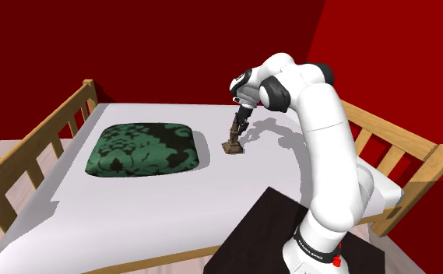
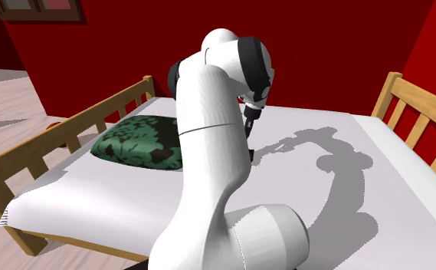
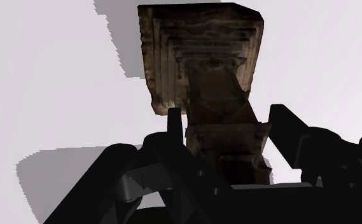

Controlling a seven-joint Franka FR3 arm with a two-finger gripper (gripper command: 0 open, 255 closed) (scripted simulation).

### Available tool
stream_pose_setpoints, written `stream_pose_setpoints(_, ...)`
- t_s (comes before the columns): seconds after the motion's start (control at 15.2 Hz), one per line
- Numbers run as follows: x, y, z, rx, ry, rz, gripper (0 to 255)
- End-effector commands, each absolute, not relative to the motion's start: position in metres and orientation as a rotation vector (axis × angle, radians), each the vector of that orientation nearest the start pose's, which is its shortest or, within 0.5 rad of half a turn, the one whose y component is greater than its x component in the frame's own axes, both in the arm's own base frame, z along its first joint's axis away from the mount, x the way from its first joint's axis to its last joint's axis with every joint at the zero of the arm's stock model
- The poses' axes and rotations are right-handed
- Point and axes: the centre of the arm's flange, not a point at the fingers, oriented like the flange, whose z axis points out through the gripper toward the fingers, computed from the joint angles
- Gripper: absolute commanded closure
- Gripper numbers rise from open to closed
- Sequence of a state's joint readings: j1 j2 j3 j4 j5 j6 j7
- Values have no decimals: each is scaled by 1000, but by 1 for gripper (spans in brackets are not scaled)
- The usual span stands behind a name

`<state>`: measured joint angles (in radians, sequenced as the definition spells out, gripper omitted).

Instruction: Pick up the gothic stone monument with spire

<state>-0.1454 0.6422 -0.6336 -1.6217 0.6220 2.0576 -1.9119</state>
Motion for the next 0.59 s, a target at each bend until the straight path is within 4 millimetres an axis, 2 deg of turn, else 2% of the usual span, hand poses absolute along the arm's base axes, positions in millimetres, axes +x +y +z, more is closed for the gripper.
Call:
stream_pose_setpoints(0.0,542,-410,311,-2738,-1330,-238,255)
stream_pose_setpoints(0.4,542,-410,343,-2738,-1330,-238,255)
stream_pose_setpoints(0.53,542,-410,344,-2738,-1330,-238,255)
